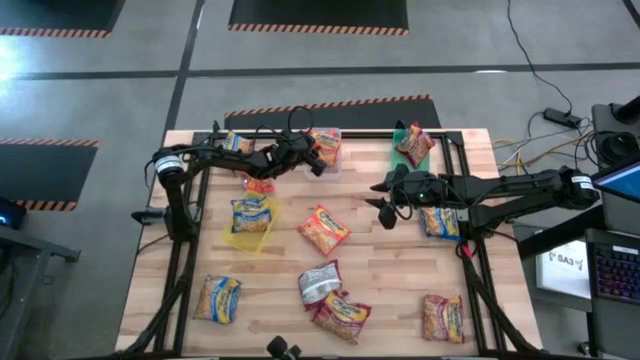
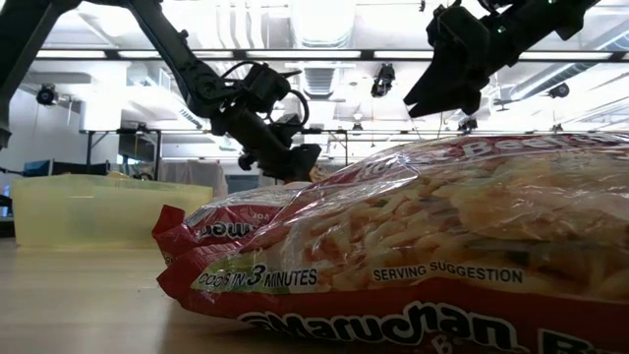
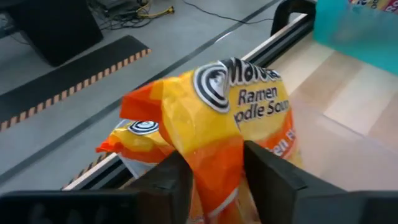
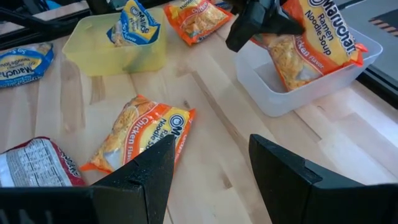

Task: Sort Maruchan noodles
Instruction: Put the orange noodle pack into the transparent bin, then put the blue noodle pack into the yellow bin

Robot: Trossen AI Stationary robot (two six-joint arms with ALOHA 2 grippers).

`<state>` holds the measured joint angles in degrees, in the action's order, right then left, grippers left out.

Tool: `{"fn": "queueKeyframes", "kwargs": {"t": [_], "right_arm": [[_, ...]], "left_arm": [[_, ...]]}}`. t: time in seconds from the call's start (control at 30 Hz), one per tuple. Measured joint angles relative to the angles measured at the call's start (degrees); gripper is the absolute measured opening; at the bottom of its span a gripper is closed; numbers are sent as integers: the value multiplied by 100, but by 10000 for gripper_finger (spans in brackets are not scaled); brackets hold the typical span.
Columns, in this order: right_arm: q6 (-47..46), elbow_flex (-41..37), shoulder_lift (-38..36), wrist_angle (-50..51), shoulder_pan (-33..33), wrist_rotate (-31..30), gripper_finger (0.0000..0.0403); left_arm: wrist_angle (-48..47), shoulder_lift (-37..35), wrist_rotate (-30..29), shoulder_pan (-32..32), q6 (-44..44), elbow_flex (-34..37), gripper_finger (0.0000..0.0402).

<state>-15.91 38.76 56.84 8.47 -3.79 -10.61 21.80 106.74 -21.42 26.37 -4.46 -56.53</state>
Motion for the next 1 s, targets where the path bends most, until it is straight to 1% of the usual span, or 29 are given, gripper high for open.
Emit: {"fn": "queueKeyframes", "kwargs": {"t": [0.17, 0.27, 0.33, 0.5, 0.67, 0.8, 1.0], "right_arm": [[-14, -2, 0, 77, 0, 0, 194], [-59, -2, 0, 123, 0, 0, 194], [-140, -2, 0, 189, 0, 0, 194], [-421, -2, 0, 444, 0, -2, 194], [-849, -15, 0, 1129, -2, -13, 194], [-1327, -126, 0, 1560, 0, -11, 194], [-2136, -424, 0, 1818, 9, 75, 194]], "left_arm": [[4, -48, -394, 0, 186, 0, 185], [15, -143, -795, 0, 138, 0, 206], [17, -235, -809, 4, 112, 0, 214], [4, -493, -805, -7, 102, -2, 219], [-41, -755, -757, -100, 50, -2, 219], [-24, -851, -471, -338, -96, -2, 219], [204, -874, -308, -898, -91, -2, 220]]}}
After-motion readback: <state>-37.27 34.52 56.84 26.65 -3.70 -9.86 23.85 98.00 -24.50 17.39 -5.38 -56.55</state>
